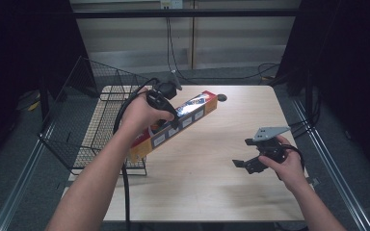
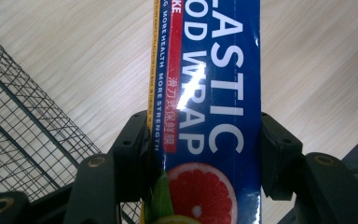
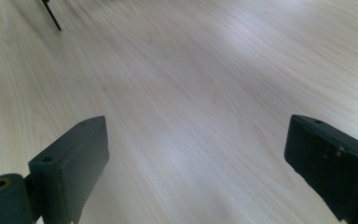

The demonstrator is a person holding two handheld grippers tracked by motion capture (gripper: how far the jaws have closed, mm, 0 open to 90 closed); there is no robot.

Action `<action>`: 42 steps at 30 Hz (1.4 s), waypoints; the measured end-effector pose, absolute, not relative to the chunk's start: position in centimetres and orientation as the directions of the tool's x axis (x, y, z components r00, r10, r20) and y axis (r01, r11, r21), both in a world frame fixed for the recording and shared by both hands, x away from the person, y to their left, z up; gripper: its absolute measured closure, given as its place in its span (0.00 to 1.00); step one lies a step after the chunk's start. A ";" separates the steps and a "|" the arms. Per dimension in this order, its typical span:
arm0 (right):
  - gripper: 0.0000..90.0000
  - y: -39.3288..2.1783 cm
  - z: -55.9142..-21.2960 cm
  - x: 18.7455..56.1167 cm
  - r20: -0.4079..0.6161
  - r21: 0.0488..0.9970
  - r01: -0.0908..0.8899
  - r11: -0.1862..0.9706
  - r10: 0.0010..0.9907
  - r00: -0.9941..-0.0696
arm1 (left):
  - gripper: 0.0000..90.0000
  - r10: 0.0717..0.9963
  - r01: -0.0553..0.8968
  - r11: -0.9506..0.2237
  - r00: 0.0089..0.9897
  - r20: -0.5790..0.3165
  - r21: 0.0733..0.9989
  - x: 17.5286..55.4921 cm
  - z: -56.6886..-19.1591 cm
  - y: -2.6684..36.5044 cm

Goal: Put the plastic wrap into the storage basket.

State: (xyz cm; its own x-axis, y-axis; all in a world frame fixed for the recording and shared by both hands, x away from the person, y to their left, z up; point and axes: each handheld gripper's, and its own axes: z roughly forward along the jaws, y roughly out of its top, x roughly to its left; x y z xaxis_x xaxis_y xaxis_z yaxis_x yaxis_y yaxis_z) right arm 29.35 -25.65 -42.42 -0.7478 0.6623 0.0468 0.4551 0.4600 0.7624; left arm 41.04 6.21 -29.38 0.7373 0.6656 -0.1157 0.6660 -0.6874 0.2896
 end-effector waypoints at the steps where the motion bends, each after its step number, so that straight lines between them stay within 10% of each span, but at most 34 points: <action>1: 0.07 -25.7 -42.5 29.4 0.050 0.764 0.455 0.457 0.661 -0.748 | 0.50 0.672 0.670 -0.682 0.732 -0.111 0.294 41.1 -29.3 6.3; 42: 0.07 -27.4 -43.3 29.2 0.069 0.781 0.485 0.395 0.716 -0.695 | 0.50 0.823 0.803 -0.509 0.559 -0.097 0.311 42.7 -25.4 11.4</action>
